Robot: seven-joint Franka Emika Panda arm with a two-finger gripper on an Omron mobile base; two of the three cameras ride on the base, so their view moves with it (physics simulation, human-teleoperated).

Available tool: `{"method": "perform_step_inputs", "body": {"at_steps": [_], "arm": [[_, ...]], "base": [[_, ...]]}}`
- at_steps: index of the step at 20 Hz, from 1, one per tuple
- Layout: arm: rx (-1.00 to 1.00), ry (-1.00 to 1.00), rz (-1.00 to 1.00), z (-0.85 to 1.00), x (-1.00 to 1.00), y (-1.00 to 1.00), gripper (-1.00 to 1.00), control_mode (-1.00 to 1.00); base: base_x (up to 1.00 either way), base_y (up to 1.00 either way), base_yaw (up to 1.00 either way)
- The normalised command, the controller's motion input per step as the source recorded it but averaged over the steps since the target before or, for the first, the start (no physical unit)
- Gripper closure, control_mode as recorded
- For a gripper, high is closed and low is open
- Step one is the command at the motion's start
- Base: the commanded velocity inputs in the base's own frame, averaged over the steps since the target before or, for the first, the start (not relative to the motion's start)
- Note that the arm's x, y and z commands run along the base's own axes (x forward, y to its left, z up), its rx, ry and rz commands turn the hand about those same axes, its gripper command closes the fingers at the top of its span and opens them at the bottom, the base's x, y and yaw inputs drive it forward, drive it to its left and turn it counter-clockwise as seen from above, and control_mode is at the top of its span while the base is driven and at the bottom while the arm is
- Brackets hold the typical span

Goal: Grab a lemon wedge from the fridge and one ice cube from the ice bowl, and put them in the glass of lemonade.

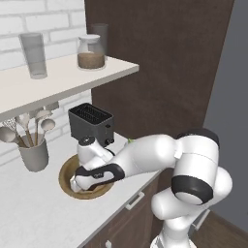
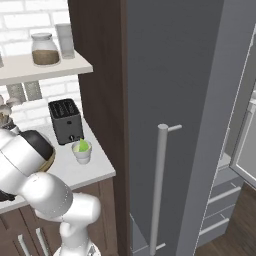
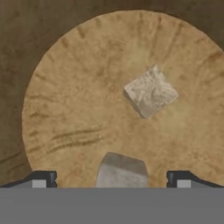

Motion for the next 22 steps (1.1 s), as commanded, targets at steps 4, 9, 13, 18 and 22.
{"method": "perform_step_inputs", "body": {"at_steps": [4,9,13,18,22], "arm": [[0.0,0.0,0.0,0.0,-0.09,0.0,-1.0,-1.0],[0.0,0.0,0.0,0.0,0.0,0.0,-1.0,-1.0],[0.0,0.0,0.0,-0.03,0.0,0.0,-1.0,-1.0],[0.0,0.0,0.0,-0.02,0.0,0.0,-1.0,-1.0],[0.0,0.0,0.0,-0.22,0.0,0.0,-1.0,-1.0]], "base": [[0.0,0.0,0.0],[0.0,0.0,0.0],[0.0,0.0,0.0],[0.0,0.0,0.0],[0.0,0.0,0.0]]}}
